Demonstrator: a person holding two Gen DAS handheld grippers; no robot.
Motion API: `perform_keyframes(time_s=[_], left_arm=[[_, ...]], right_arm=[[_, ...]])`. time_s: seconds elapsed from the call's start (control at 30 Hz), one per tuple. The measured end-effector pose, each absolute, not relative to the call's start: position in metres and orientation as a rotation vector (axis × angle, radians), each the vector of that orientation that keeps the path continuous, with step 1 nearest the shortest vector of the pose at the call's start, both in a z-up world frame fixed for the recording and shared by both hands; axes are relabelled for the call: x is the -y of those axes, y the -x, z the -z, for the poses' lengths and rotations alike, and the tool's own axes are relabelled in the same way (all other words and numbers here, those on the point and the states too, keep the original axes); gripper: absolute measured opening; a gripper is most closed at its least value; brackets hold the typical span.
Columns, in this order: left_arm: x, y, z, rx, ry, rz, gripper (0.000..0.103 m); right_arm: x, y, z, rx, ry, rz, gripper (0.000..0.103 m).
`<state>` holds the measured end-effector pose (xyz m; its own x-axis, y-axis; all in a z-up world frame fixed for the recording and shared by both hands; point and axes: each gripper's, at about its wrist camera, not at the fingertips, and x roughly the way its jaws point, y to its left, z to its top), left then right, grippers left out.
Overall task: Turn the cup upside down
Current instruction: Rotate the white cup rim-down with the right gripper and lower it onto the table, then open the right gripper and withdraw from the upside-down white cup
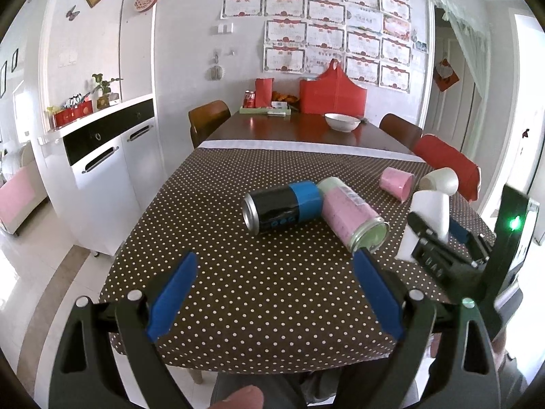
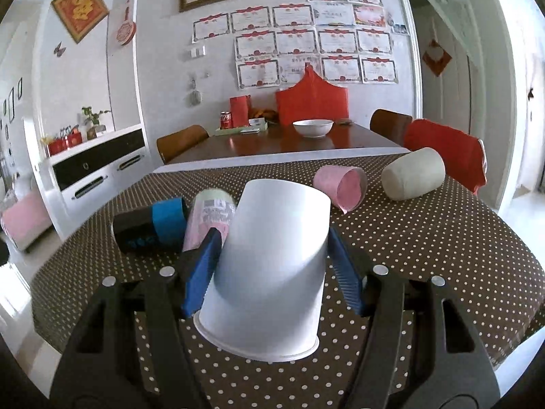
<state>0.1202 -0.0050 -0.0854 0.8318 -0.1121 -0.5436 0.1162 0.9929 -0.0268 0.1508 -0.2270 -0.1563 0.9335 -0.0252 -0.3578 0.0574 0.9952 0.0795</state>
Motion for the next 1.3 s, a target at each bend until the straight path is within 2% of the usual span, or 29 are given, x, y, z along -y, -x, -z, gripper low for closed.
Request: perform_keyframes(time_s=[0.33,0.47,0.6,0.7,0.9,1.3], left_arm=[[0.014,-0.121,0.090,-0.590,-0.030,0.125,0.091],[0.016,-0.119,0.090,-0.589,-0.033,0.127,0.091],[0.019,-0.117,0.092,-0.589,-0.039,0.132,0.091],[0.020,-0.115,0.092,-0.589,-0.042,0.135,0.091],[0.022,-0.111,0.088,-0.579,-0.048,0.137,0.091],[0.020,-0.089,0.062,-0.493,-0.039,0.114,0.091]], right_arm=[[0.206,-0.134,0.186,-0.355,0.024,0.039,0.066],[0.204,-0.126,0.191,-0.362,0.039,0.036,0.074],[0.203,-0.119,0.190,-0.363,0.043,0.023,0.091],[0.204,-0.115,0.189,-0.369,0.046,0.008,0.097],[0.205,-0.106,0.174,-0.367,0.041,-0.020,0.097],[0.239,-0.066,0.087,-0.348,-0.174,-0.020,0.097]])
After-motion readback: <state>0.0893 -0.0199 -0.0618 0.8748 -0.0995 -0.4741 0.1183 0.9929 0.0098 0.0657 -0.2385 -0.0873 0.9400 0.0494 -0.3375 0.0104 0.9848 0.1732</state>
